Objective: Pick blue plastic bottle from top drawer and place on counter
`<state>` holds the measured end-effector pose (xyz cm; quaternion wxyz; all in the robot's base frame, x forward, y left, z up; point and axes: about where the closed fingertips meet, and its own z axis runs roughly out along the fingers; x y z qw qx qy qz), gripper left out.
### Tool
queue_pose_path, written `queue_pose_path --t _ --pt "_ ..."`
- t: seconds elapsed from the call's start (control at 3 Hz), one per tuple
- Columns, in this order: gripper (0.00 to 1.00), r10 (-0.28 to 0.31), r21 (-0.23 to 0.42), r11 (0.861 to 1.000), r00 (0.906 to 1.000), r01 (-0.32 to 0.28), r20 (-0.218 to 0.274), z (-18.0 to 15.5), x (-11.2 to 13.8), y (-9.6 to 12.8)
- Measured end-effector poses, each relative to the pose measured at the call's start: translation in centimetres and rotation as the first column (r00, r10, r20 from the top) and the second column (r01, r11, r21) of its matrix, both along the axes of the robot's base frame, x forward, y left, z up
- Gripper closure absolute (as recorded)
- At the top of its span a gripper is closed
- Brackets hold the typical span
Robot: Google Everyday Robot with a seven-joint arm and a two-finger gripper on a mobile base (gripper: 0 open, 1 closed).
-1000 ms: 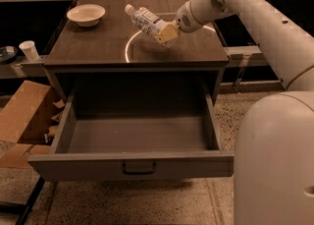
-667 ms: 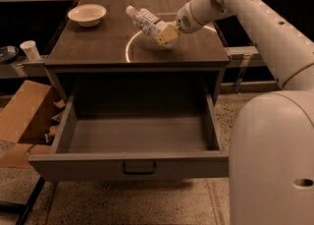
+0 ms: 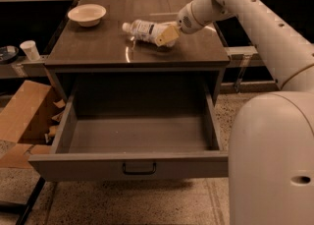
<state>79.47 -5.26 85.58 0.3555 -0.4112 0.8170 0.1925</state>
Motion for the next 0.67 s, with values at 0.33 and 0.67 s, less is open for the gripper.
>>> queue_pose_path --t 0.33,0.67 --pt "0.00 0.027 0.025 0.999 0.9990 -0.028 0.036 0.8 -0.5 0.0" --pt "0.00 0.094 0.080 0.991 0.9839 -0.107 0.152 4.1 -3.2 -0.1"
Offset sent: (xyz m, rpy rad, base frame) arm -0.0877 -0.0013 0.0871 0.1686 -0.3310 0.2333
